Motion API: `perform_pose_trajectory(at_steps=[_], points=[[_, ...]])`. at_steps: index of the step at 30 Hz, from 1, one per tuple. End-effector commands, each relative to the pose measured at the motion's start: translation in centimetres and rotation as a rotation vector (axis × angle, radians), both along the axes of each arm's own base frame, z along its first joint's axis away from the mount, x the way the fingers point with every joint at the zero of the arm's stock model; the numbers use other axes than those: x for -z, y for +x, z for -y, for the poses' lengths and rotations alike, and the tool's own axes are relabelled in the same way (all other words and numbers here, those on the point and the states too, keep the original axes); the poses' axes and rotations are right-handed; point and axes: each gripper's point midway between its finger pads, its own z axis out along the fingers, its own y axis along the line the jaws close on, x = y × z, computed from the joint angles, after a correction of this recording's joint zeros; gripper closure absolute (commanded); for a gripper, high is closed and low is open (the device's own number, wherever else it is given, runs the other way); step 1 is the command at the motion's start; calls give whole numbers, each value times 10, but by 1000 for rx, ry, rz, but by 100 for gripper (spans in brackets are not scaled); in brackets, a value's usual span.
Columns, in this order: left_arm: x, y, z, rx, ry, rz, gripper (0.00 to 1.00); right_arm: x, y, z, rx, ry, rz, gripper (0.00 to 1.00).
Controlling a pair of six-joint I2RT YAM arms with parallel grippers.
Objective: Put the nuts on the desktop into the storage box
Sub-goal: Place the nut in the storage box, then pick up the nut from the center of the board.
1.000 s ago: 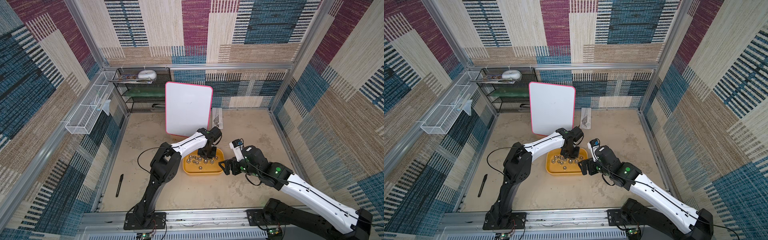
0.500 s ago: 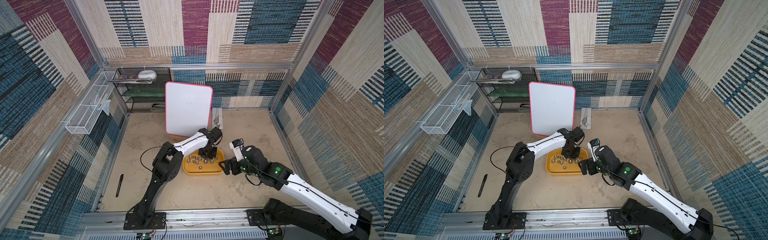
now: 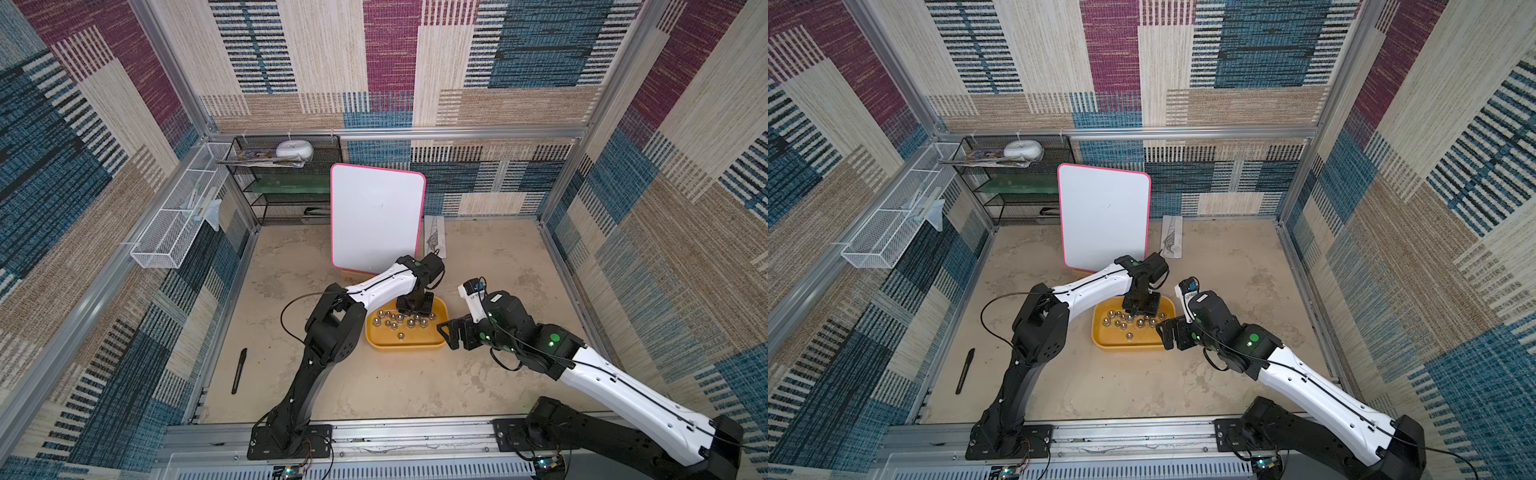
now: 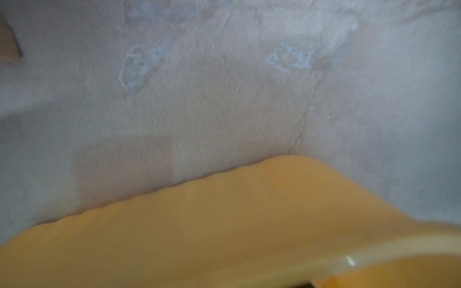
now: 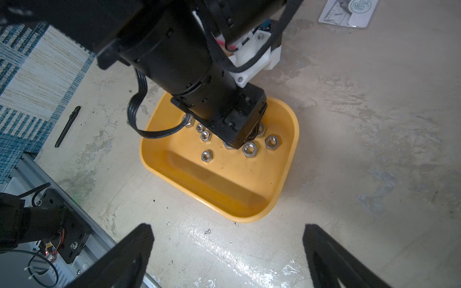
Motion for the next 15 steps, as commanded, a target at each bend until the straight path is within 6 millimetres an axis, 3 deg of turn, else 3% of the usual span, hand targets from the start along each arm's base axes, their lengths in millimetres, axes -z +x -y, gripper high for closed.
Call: perform_pose_trajectory(at_steps=[1,10,15], points=[[-7,-1,-3,8,5,1,49,-3,2,-2,3,10,10,1],[-51,-3,-15,-15,-14,71,52,-5,6,-9,-19,8,18,1],[-69,-10,-48,-88,4,95,52,-7,10,-21,-64,14,24,1]])
